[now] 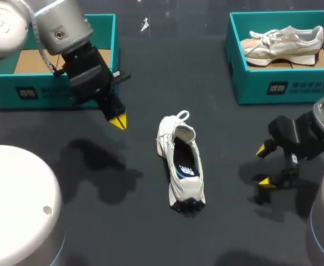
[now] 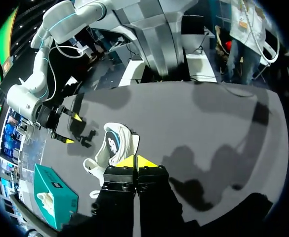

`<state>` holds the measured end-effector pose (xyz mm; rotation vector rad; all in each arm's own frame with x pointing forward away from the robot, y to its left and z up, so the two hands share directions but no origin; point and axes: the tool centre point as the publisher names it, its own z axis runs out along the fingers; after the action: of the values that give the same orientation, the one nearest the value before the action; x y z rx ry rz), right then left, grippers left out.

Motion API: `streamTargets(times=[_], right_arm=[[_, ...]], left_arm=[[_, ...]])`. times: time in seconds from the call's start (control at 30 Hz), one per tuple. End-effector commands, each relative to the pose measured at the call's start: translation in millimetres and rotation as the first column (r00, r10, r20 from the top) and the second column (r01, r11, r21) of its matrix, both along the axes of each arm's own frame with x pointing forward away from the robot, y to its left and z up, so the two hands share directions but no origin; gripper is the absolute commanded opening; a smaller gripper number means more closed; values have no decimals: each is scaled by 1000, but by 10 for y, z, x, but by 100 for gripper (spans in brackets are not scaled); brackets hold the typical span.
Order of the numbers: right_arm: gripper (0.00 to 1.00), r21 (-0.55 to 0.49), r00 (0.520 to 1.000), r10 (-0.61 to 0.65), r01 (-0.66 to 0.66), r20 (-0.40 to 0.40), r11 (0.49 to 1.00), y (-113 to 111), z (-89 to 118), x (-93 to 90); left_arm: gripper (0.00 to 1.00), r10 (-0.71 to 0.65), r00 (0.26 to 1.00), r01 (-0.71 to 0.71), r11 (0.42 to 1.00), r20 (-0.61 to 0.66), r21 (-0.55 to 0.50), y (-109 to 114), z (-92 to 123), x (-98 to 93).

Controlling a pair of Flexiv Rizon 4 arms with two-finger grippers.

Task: Take the shoe out of the shoebox, open the shoe tongue, remove and reinsert the insole, then place the shoe into the shoebox

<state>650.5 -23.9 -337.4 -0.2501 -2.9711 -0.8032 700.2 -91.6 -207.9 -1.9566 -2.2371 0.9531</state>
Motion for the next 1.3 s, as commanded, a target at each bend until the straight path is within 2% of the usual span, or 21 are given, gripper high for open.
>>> streamTargets(times=[0.03, 0.17, 0.33, 0.67, 1.03, 1.07, 1.3], right_arm=[[100, -2, 1000, -1, 1, 2, 1000, -4, 11, -19], [100, -2, 1000, -1, 1, 2, 1000, -4, 11, -19], [100, -2, 1000, -1, 1, 2, 1000, -4, 11, -19], [100, -2, 1000, -1, 1, 2, 1000, -4, 11, -19], [100, -2, 1000, -1, 1, 2, 1000, -4, 11, -19], [100, -2, 1000, -1, 1, 2, 1000, -4, 11, -19], [100, -2, 1000, -1, 1, 2, 1000, -4, 11, -19]], left_arm=[[0, -112, 994, 111, 990, 8, 86, -127, -4, -32], [0, -194, 980, 191, 979, 36, 65, -299, -19, -158], [0, -292, 956, 289, 955, 26, 70, -559, -151, -260], [0, -292, 956, 289, 955, 26, 70, -559, -151, -260], [0, -347, 938, 345, 935, 5, 83, -630, -350, -312], [0, -347, 938, 343, 933, 18, 111, -646, -353, -314], [0, -347, 938, 343, 933, 18, 111, -646, -353, -314]])
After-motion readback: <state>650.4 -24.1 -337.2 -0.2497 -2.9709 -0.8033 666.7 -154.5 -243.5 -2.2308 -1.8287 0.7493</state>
